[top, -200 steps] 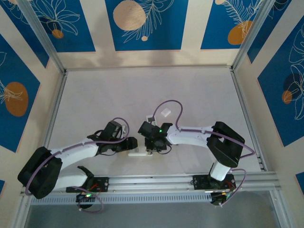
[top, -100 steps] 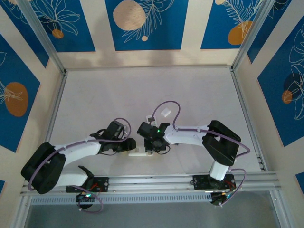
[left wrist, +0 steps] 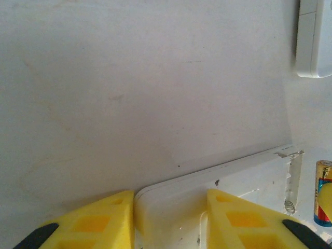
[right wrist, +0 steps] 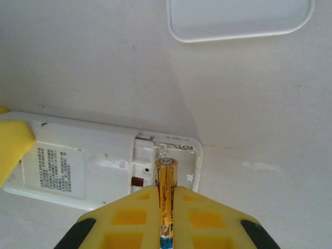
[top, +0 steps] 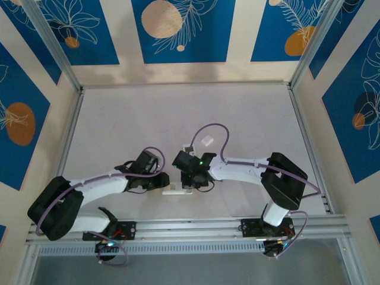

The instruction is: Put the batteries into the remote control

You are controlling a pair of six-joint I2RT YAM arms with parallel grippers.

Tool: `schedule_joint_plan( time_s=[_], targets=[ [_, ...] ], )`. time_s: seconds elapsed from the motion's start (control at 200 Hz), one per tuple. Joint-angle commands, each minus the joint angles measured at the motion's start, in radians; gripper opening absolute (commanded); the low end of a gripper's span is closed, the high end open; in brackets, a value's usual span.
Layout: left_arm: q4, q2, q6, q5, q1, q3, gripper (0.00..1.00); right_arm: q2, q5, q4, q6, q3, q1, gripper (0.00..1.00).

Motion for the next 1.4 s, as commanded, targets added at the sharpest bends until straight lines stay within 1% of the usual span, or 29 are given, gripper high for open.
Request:
schedule_joint_plan(
  time_s=[0.0,0.215,0.52,0.705,0.97,1.175,1.39],
  targets=[
    [-0.034,0.064,-0.020,0.016,-0.043,-0.024,0.33,0.003,0.051,-0.002,0.035,0.003,0.007,0.12],
    [-0.044,0.052,-0.023,0.006,-0.048,-0.026,0.33,0.019,0.113,0.020,0.090,-0.026,0.011,0.15],
    [-0.035,0.055,-0.032,0.003,-0.052,-0.024,0.33,0.049,0.088,0.040,0.122,-0.044,0.036,0.16],
    [-0.039,0.055,-0.030,0.002,-0.053,-0.021,0.33,0.040,0.115,0.005,0.151,-0.049,0.047,0.17],
    [-0.045,0.047,-0.030,-0.004,-0.054,-0.022,0.32,0.012,0.113,-0.038,0.143,-0.033,0.052,0.20],
    [-0.045,0.047,-0.030,-0.006,-0.055,-0.022,0.32,-0.005,0.107,-0.045,0.124,-0.016,0.045,0.25],
    [-0.040,0.052,-0.028,-0.006,-0.055,-0.021,0.33,-0.005,0.106,-0.031,0.111,-0.010,0.016,0.26]
  ],
)
